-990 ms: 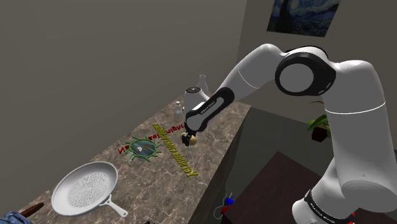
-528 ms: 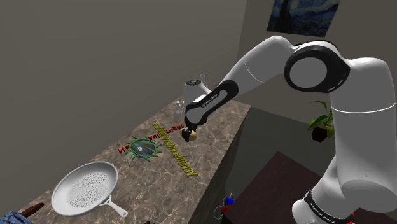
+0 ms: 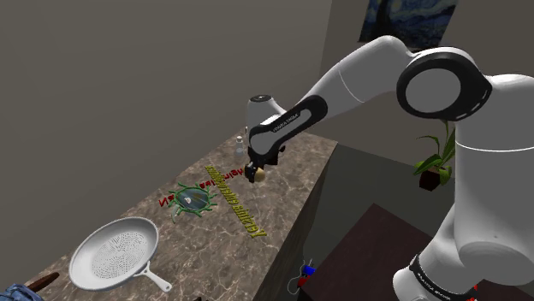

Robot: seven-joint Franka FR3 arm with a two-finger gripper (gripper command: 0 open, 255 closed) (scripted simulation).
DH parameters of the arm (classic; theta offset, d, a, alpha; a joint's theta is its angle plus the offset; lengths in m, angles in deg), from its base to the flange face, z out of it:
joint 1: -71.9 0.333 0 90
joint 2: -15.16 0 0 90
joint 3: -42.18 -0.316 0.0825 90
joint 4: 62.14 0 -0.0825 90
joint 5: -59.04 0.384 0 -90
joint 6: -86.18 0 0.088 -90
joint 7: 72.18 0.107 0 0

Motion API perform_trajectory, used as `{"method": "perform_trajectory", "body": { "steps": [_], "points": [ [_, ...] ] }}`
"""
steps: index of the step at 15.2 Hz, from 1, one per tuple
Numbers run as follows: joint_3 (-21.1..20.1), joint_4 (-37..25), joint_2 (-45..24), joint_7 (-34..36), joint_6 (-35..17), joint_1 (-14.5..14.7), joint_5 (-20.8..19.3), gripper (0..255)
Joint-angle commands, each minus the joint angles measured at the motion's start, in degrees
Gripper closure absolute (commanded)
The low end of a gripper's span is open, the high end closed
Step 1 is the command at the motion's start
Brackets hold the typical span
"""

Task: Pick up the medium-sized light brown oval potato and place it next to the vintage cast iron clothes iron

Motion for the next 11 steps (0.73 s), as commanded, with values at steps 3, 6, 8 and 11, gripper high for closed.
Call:
{"method": "perform_trajectory", "body": {
  "steps": [3, 6, 8, 11],
  "points": [
    [-0.1, -0.3, 2.1, -0.2, 2.4, -0.1, 0.2, 255],
    [-0.2, -0.8, 3.5, -0.4, 4.3, -0.1, 0.4, 255],
    [-0.2, -1.2, 4.4, -0.5, 5.6, -0.2, 0.4, 255],
    [-0.3, -1.8, 5.7, -0.6, 7.5, -0.2, 0.6, 255]
  ]
}}
